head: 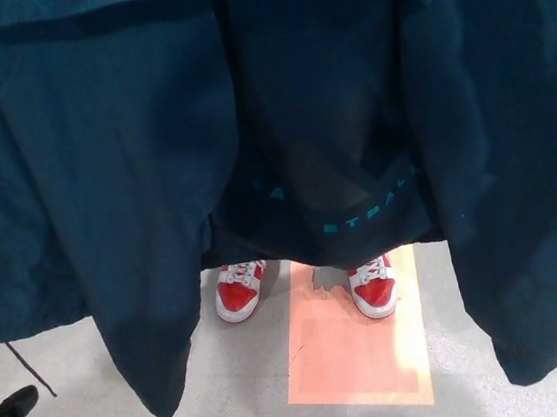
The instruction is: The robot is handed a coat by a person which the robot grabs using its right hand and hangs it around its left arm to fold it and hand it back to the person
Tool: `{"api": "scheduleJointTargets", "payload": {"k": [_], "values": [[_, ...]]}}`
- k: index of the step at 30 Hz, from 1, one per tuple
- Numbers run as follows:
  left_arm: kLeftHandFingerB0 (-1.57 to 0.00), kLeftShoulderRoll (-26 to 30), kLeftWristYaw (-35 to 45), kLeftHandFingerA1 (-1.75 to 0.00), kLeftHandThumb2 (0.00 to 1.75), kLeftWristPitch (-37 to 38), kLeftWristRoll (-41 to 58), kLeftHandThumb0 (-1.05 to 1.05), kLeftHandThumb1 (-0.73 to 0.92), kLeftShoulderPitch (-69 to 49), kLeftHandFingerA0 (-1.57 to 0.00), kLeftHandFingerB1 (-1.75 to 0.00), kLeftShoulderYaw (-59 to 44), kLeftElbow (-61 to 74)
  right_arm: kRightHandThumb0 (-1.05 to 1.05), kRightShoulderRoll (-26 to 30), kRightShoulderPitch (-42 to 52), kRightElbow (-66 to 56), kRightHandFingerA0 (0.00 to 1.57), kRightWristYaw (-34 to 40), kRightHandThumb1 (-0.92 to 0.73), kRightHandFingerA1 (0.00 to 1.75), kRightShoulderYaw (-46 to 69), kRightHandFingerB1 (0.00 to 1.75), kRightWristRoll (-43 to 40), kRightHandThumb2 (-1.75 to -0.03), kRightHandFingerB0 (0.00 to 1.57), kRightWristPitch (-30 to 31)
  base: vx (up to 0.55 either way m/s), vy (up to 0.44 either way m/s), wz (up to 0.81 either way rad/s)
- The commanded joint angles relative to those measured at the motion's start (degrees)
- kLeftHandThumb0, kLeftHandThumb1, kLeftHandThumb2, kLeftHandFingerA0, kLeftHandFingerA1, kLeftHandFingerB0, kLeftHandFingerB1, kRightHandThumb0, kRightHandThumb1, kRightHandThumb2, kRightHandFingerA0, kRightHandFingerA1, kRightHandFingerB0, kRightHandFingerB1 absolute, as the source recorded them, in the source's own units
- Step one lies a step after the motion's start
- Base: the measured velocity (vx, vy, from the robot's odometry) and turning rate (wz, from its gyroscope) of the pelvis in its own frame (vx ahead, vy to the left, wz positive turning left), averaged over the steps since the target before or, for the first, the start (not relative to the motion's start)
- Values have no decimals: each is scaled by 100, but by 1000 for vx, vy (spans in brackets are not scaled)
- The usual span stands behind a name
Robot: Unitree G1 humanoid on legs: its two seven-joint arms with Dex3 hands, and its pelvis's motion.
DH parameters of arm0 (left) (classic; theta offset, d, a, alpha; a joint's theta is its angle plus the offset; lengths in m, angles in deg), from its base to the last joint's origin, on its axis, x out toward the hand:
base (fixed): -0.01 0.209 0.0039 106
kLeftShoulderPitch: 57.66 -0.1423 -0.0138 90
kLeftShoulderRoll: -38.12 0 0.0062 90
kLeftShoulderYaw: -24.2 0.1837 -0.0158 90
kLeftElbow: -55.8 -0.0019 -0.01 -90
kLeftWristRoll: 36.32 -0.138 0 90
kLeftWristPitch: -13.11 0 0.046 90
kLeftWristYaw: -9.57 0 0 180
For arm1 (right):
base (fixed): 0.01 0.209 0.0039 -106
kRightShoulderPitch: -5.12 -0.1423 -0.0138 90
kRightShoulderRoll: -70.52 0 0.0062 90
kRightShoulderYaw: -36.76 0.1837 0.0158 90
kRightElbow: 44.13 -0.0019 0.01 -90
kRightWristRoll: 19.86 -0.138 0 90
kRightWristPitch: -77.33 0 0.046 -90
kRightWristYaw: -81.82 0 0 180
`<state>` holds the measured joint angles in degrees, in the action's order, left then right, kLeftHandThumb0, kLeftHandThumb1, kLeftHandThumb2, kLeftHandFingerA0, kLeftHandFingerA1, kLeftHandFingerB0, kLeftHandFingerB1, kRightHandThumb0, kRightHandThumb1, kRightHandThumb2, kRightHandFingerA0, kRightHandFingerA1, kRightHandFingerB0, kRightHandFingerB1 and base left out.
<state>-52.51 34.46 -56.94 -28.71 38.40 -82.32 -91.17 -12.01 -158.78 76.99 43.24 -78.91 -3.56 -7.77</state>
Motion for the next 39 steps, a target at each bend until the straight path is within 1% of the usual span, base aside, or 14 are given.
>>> {"api": "scheduleJointTargets", "payload": {"k": [1,18,20,22,23,25,26,27,29,32,33,34,36,39], "values": [[-2,13,229,-38,110,-366,394,-70,76,-142,-4,-36,-174,167,-104,-24,-970,879,0,-2587,-66,6,-264,12,-312,-100,4,777,0,0,0],[-2,-12,524,-39,109,-512,550,-71,75,-355,-4,-37,-287,320,-96,-539,-1514,2177,0,-184,-56,0,-2329,3,2239,-93,0,348,0,0,0],[-3,-17,627,-38,109,-501,606,-70,75,-361,-3,-36,-314,315,-93,-592,-1468,2245,0,355,-59,27,-2497,26,2474,-63,2,330,0,0,0],[-3,-41,657,-38,108,-479,645,-70,74,-365,-3,-36,-342,314,-87,-581,-1443,2292,3,775,-52,38,-2727,20,2729,-94,2,161,0,0,0],[-2,-47,623,-39,109,-444,610,-71,74,-389,-4,-36,-319,347,-91,-524,-1339,2303,53,1506,-61,41,-2855,30,2929,-59,18,-111,0,0,0],[-2,-50,633,-39,109,-425,604,-71,74,-444,-4,-36,-315,392,-92,-474,-1230,2348,75,2089,-63,59,-2980,34,3076,-60,29,-314,0,0,0],[-8,-63,648,-29,71,-453,625,-72,92,-462,-10,-27,-323,420,-91,-452,-1142,2381,79,2528,-63,140,-3009,73,3140,-60,63,-373,0,0,0],[-8,-71,657,-29,71,-470,636,-72,92,-476,-10,-27,-327,441,-91,-432,-1072,2420,84,2951,-58,174,-3053,140,3206,-66,73,-433,0,0,0],[-8,-65,703,-29,70,-509,674,-73,92,-466,-11,-27,-354,428,-85,-295,-936,2412,120,4257,-66,154,-3350,128,3638,-100,83,-534,0,0,0],[-7,-64,753,-29,70,-595,749,-71,92,-412,-10,-25,-403,429,-65,-262,-925,2427,86,4568,-91,175,-3355,154,3636,-69,68,-567,0,0,0],[-3,-56,769,-41,108,-640,750,-71,74,-387,-4,-33,-392,452,-59,-293,-929,2466,85,4517,-92,173,-3257,147,3514,-71,67,-538,0,0,0],[-6,-54,768,-30,71,-634,732,-71,92,-385,-10,-25,-379,457,-56,-331,-910,2492,84,4493,-91,172,-3162,142,3404,-73,65,-479,0,0,0],[-2,-47,756,-44,109,-579,686,-72,75,-400,-5,-35,-357,461,-42,-403,-795,2539,106,4506,-75,124,-2702,103,2908,-110,75,-568,0,0,0],[-3,-59,765,-46,108,-651,704,-75,75,-447,-10,-34,-359,543,-39,-429,-669,2530,84,4661,-89,165,-2279,108,2510,-73,64,-634,0,0,0]]}}
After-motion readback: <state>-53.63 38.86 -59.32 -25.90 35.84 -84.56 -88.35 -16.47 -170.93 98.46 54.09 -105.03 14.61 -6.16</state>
